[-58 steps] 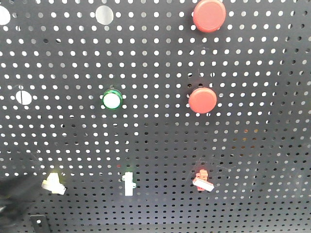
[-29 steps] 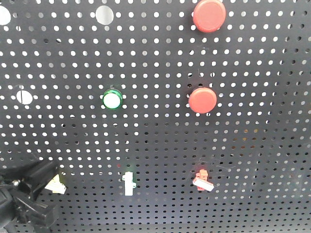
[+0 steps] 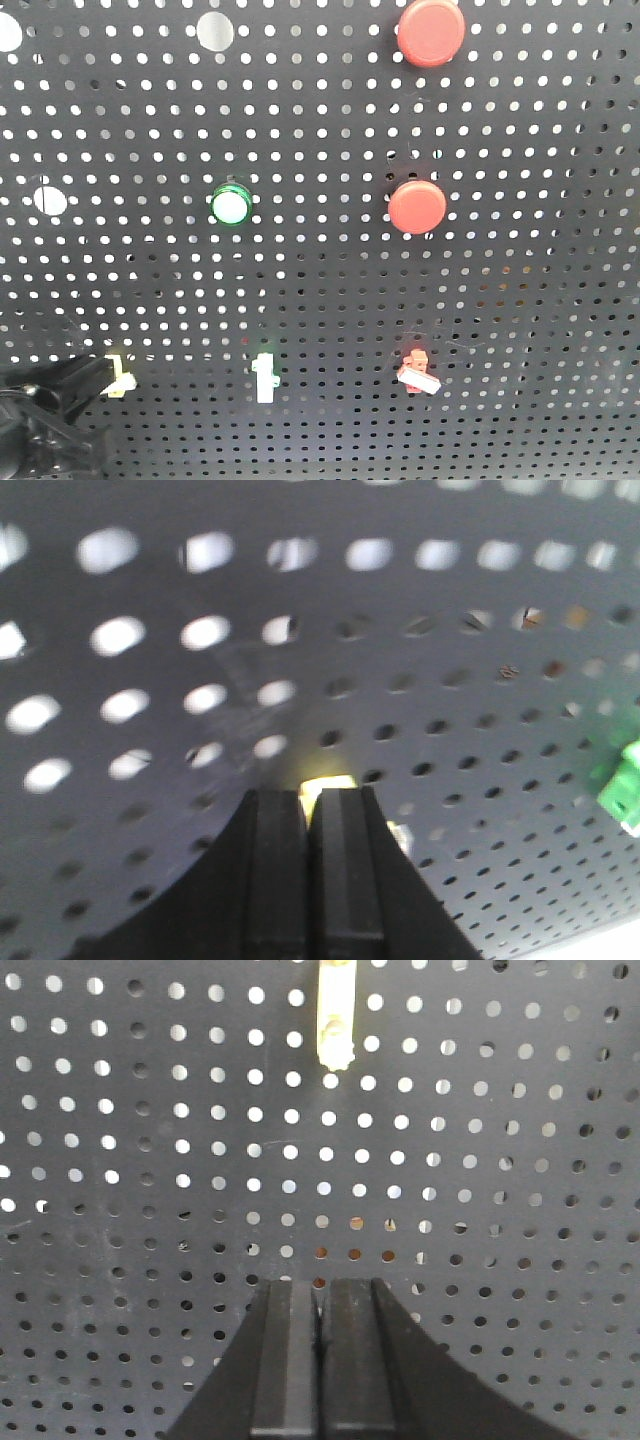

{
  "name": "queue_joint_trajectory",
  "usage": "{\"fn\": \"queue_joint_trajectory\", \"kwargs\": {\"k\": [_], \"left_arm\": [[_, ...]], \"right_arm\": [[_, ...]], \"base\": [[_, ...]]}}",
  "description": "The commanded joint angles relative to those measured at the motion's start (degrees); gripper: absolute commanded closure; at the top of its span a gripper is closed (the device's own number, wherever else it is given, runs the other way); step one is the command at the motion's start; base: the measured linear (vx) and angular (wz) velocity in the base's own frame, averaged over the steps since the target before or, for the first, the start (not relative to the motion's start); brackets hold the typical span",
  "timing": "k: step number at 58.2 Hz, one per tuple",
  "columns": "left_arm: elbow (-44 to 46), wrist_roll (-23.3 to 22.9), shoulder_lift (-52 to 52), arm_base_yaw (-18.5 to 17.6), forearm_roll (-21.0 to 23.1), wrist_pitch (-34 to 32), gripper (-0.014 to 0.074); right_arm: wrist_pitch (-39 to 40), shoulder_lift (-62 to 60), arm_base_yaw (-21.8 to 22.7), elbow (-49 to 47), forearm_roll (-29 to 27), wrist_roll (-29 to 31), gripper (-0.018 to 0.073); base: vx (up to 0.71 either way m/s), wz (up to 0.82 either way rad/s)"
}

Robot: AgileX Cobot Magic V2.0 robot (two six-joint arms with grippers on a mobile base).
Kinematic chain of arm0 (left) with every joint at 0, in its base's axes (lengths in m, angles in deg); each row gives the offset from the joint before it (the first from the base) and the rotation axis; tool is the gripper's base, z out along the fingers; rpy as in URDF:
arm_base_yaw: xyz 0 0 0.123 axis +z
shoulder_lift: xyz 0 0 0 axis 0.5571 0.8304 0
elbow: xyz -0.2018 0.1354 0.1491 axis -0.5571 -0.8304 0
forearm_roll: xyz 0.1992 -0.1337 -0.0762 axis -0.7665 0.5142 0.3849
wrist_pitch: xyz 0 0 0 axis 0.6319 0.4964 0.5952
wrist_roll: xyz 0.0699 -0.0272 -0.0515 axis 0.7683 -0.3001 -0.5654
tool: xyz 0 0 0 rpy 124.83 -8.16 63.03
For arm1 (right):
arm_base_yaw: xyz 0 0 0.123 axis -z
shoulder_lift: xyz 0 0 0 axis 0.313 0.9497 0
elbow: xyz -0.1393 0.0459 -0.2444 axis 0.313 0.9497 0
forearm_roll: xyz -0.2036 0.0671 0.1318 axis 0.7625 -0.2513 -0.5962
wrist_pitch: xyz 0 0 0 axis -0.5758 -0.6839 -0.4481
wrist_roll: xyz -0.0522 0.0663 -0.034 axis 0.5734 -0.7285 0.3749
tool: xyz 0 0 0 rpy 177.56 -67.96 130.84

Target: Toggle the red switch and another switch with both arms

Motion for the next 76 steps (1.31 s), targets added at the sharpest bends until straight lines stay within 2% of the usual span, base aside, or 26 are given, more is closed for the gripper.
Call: {"fn": "queue_joint_trajectory", "kwargs": {"k": [1, 17, 26, 37, 49, 55, 61, 67, 76], "left_arm": [[1.37, -1.74, -0.17, -0.19, 0.60, 2.15, 0.0594], [1.37, -1.94, -0.17, -0.19, 0.66, 7.45, 0.0594], [1.37, -1.89, -0.17, -0.19, 2.59, 10.10, 0.0594], [1.37, -1.84, -2.38, -0.30, 2.53, 8.24, 0.0594], [1.37, 0.21, -11.31, -0.30, 1.58, 8.17, 0.0594], [1.37, 1.71, -15.89, -0.30, 1.41, 7.59, 0.0594], [1.37, 3.32, -19.57, -0.30, 1.41, 6.44, 0.0594], [1.37, 4.84, -22.12, -0.30, 1.41, 6.86, 0.0594], [1.37, 4.79, -23.51, -0.30, 1.47, 6.97, 0.0594]], "right_arm": [[5.14, 0.57, 0.34, -1.91, 0.11, -0.12, 0.0566], [5.02, 0.57, 0.34, -1.91, 0.11, -0.07, 0.0566], [4.66, 0.57, 0.34, -1.91, 0.17, -0.07, 0.0566], [4.71, 0.57, 0.34, -1.91, 0.28, -0.07, 0.0566], [4.81, 0.57, -0.19, -1.91, 0.60, -1.76, 0.0566], [5.85, 1.40, -3.70, -1.91, 0.73, -2.03, 0.0566], [8.71, 4.14, -9.67, -2.13, 0.73, -2.03, 0.0566], [11.90, 8.92, -15.44, -3.40, 0.73, -1.75, 0.0566], [18.56, 18.64, -23.28, -8.86, 0.73, 1.18, 0.0566]], "base": [[0.00, 0.00], [0.00, 0.00], [0.00, 0.00], [0.00, 0.00], [0.00, 0.00], [0.00, 0.00], [0.00, 0.00], [0.00, 0.00], [0.00, 0.00]]}}
